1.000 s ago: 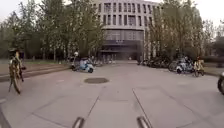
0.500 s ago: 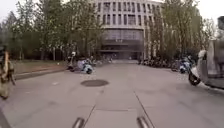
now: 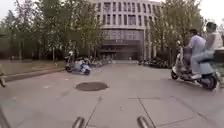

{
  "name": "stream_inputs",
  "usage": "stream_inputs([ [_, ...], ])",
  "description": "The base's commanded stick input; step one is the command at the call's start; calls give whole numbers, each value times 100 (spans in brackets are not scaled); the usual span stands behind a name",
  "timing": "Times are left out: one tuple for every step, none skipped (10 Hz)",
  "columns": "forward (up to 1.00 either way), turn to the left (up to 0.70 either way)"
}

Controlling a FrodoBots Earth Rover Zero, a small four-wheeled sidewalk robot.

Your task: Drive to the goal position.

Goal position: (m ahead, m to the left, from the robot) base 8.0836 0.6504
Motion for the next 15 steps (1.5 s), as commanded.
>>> stream_inputs([
  [70,-4],
  [70,0],
  [70,0],
  [70,0],
  [70,0],
  [70,0],
  [70,0],
  [70,0],
  [70,0],
  [70,0],
  [70,0],
  [70,0],
  [70,0],
  [70,0],
  [70,0],
])
